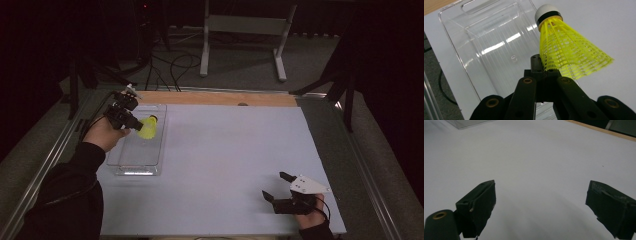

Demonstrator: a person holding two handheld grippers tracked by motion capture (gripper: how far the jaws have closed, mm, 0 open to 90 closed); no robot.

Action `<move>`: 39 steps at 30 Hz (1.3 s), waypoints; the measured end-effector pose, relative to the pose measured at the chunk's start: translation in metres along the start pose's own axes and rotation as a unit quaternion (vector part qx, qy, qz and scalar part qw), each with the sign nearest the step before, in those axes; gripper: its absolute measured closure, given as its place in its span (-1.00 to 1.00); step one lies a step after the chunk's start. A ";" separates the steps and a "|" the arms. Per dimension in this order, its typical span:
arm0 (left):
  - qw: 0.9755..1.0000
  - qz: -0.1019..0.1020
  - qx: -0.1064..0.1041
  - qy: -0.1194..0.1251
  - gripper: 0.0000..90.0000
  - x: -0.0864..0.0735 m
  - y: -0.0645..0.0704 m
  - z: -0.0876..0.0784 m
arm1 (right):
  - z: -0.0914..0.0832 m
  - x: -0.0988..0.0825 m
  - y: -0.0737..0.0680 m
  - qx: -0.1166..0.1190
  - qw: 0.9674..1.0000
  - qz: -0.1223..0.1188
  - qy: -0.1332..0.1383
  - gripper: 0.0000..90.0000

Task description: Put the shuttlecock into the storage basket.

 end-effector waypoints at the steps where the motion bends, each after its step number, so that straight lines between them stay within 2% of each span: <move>1: 1.000 -0.001 0.002 0.000 1.00 0.000 0.000 0.002 | 0.000 0.000 0.000 -0.001 1.000 -0.001 0.000 -0.79; 3: 1.000 -0.002 0.003 -0.002 1.00 -0.001 0.000 0.003 | 0.000 0.000 0.000 -0.001 1.000 -0.001 0.000 -0.79; 7: 1.000 -0.001 0.002 -0.006 1.00 -0.005 -0.001 0.017 | -0.001 0.000 0.000 0.000 1.000 0.001 0.001 -0.79; 11: 1.000 -0.006 -0.007 -0.006 1.00 -0.006 -0.002 0.029 | -0.001 0.000 0.000 0.000 1.000 -0.001 0.001 -0.79; 23: 1.000 -0.016 -0.012 -0.017 1.00 -0.012 -0.007 0.062 | -0.001 0.000 0.000 0.002 1.000 -0.001 0.002 -0.79; 28: 1.000 -0.014 -0.010 -0.022 1.00 -0.013 -0.007 0.068 | -0.001 0.000 0.000 0.003 1.000 0.000 0.002 -0.79; 33: 0.999 -0.014 -0.018 -0.026 1.00 -0.014 -0.007 0.072 | -0.001 0.000 0.000 0.002 1.000 -0.001 0.002 -0.79; 39: 0.999 -0.008 -0.019 -0.043 1.00 -0.017 -0.004 0.080 | -0.001 0.000 0.001 0.003 1.000 0.000 0.002 -0.79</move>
Point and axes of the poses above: each handheld gripper's, and its own axes: z roughly forward along the jaws, x roughly out of its top, y roughly to its right, the point moved 6 cm from there along z, roughly forward along the jaws, and after that the axes turned 3 degrees about -y, right-handed, at the moved point
